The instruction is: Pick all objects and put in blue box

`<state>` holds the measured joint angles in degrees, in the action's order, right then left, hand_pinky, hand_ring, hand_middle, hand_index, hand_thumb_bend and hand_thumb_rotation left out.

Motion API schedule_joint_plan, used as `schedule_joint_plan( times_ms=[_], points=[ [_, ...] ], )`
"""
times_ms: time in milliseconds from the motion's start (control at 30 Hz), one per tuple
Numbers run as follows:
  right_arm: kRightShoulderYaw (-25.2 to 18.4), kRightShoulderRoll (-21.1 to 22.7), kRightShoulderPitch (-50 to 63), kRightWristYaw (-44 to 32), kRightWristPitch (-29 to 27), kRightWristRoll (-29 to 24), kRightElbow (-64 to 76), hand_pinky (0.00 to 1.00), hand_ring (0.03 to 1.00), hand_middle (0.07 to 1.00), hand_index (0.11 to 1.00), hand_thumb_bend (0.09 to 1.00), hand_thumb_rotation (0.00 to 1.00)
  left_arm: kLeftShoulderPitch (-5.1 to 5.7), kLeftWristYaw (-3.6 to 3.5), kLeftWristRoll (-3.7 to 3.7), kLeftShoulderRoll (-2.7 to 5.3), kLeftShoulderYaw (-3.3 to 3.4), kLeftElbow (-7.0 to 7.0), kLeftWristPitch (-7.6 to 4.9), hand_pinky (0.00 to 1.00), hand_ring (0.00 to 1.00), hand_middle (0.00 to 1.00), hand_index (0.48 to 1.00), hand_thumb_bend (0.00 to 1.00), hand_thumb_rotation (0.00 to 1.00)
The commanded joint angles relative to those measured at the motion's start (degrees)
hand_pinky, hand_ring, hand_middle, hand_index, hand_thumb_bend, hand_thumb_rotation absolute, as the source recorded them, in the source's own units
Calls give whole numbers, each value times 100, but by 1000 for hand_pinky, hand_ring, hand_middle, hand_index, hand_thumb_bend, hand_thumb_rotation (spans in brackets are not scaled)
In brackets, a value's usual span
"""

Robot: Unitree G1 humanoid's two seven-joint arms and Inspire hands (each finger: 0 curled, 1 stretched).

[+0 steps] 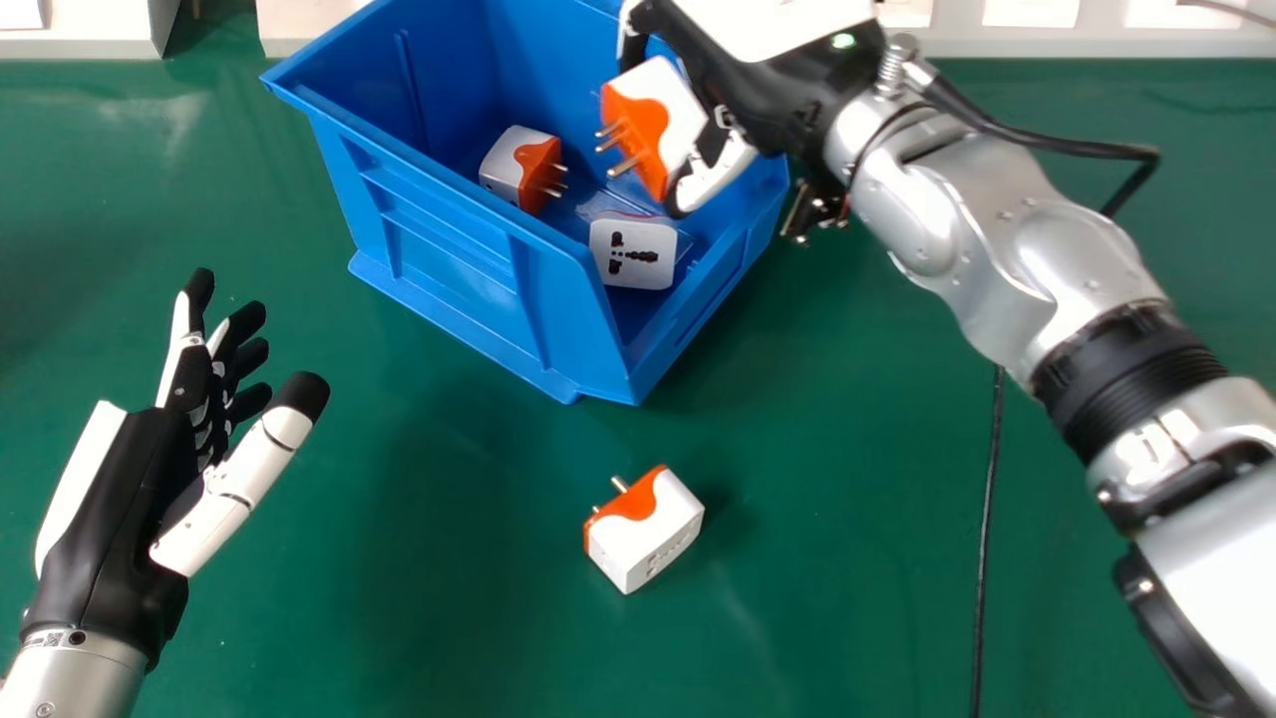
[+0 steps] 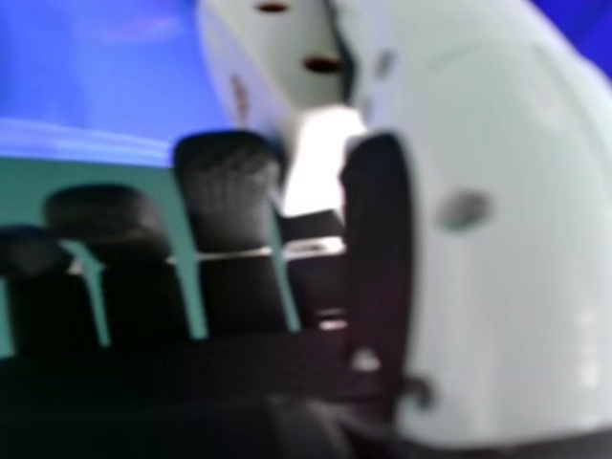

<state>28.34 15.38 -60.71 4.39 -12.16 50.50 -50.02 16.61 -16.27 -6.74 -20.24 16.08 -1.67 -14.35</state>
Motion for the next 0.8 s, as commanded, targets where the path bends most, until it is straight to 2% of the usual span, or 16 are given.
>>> schedule_joint_plan(
  times_ms=[0, 100, 233, 400, 533, 767],
  points=[
    [47, -61, -425, 230, 29, 5, -136, 53, 88, 155, 469, 491, 142, 42, 16, -20, 28, 10, -187, -24, 931, 966, 979, 959, 665, 706],
    [266, -285, -655, 335, 86, 79, -637, 57, 93, 165, 471, 493, 139, 94, 25, -23, 51, 8, -284, 26, 932, 966, 979, 959, 665, 707],
    [457, -509, -902, 493, 109, 137, -1197, 63, 102, 178, 476, 496, 133, 105, 27, 6, 80, 6, -269, -11, 932, 966, 979, 960, 665, 707],
    [655, -742, -1121, 644, 169, 149, -1661, 69, 108, 187, 478, 498, 132, 175, 17, -16, 130, 7, -386, 20, 932, 966, 979, 960, 667, 707],
    [782, -873, -1189, 748, 210, 144, -1908, 80, 119, 198, 478, 502, 126, 220, 30, -5, 179, -10, -441, 20, 932, 966, 980, 960, 668, 703],
    [972, -1025, -1196, 967, 276, 152, -2164, 63, 101, 177, 482, 507, 119, 334, 103, 98, 247, -65, -598, 10, 931, 965, 979, 959, 659, 694]
  ],
)
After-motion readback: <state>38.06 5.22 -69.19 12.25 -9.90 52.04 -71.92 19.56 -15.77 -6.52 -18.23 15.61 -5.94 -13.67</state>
